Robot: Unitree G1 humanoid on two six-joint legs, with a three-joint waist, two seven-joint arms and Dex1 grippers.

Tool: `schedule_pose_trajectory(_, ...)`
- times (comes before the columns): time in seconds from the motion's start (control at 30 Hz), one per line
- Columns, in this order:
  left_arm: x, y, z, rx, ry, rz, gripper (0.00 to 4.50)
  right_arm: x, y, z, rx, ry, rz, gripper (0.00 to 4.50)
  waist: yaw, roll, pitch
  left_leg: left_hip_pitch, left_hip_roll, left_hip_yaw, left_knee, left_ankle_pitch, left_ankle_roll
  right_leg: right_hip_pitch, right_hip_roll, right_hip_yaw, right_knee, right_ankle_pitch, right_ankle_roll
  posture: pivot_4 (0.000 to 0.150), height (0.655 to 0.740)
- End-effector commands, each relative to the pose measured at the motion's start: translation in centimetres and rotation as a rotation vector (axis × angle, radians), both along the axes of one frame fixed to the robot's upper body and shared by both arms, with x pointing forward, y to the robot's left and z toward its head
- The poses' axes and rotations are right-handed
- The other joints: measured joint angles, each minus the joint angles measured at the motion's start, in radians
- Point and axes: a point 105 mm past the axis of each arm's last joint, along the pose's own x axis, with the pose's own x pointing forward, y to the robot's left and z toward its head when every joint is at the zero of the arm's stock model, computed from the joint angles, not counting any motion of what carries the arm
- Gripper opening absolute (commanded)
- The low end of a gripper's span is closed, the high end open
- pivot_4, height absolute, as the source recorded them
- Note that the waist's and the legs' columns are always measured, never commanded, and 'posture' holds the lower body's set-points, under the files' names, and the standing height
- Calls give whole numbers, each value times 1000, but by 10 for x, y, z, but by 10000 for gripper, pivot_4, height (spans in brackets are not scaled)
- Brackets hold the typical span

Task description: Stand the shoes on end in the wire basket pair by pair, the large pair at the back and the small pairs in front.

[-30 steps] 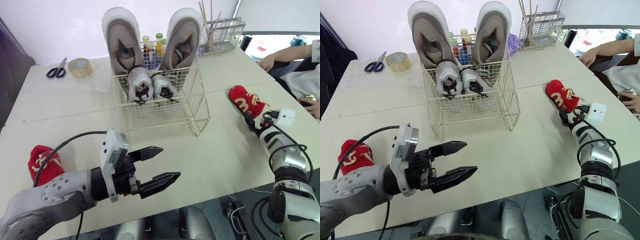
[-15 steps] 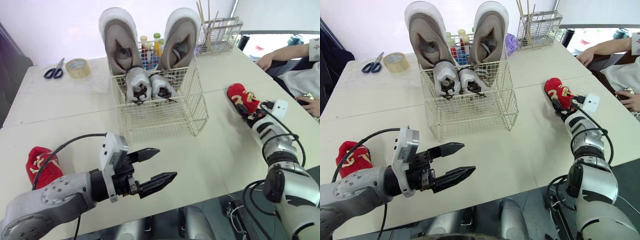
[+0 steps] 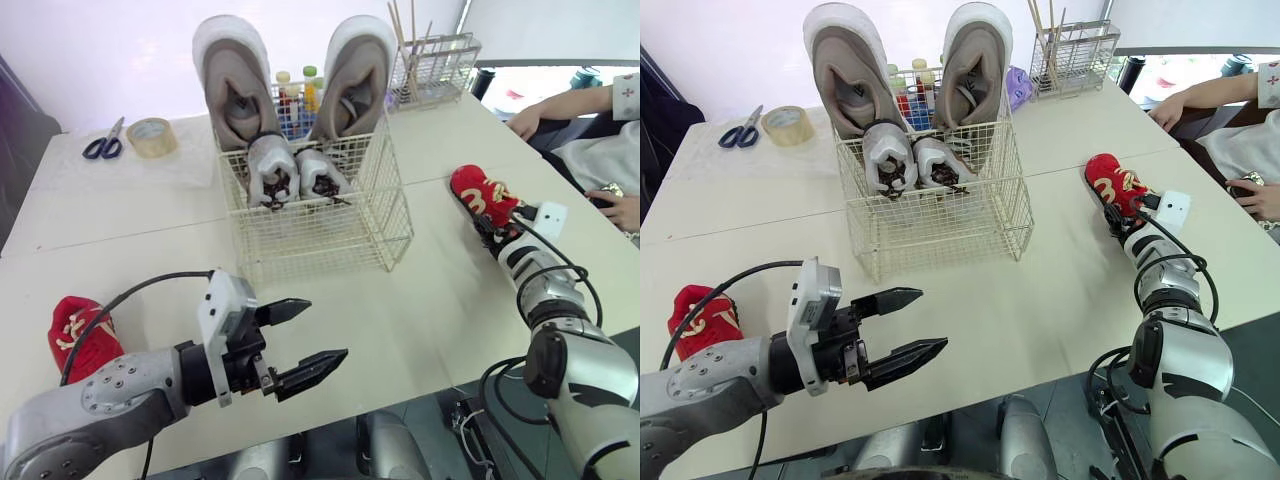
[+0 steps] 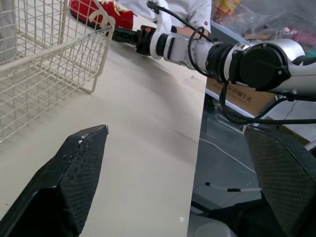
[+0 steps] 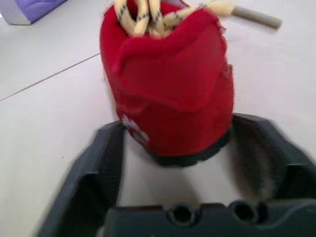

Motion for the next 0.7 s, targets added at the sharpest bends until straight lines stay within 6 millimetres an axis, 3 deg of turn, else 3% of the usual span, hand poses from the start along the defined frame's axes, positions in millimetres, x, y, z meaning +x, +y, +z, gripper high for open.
schedule_pose_trajectory(0.03,-2,1,7,2,-42,2,45000,6,2,14,-11,-44,-4,20130,0,0,0,0,0,0,0,0,0,0,0,0,0,0,0,1500,7400)
schedule_pose_trajectory(0.1,-3,2,9,2,-47,3,45000,4,-2,15,-13,-46,-13,16366,0,0,0,0,0,0,0,0,0,0,0,0,0,0,0,1500,7400)
schedule_pose_trajectory(0.17,-3,4,10,4,-49,6,45000,4,-4,16,-21,-53,-20,16048,0,0,0,0,0,0,0,0,0,0,0,0,0,0,0,1500,7400)
schedule_pose_trajectory(0.27,0,10,16,-15,-62,27,45000,2,-20,43,-61,-144,-61,16048,1,1,0,0,0,0,0,0,0,0,0,0,0,0,0,1500,7400)
schedule_pose_trajectory(0.33,3,17,24,-32,-70,40,45000,0,-35,76,-89,-244,-103,16048,3,2,1,0,0,0,0,0,0,0,0,0,0,0,0,1500,7400)
schedule_pose_trajectory(0.43,8,33,46,-72,-96,49,45000,-15,-58,173,-200,-512,-145,16048,2,10,6,-1,0,0,0,0,0,-2,-1,0,0,0,0,1500,7400)
schedule_pose_trajectory(0.53,13,52,59,-86,-80,62,45000,-32,-52,256,-312,-728,-109,16048,0,16,10,-2,0,1,1,0,0,-3,-1,0,0,0,0,1500,7400)
schedule_pose_trajectory(0.6,16,69,65,-95,-57,73,45000,-42,-22,311,-404,-875,31,16048,-9,16,10,-2,0,1,-2,0,0,-5,1,0,0,0,0,1500,7400)
schedule_pose_trajectory(0.7,28,95,75,-51,-92,146,45000,-63,55,377,-560,-1058,383,16048,-29,17,11,-2,6,2,-4,0,0,-6,7,0,1,0,0,1500,7400)
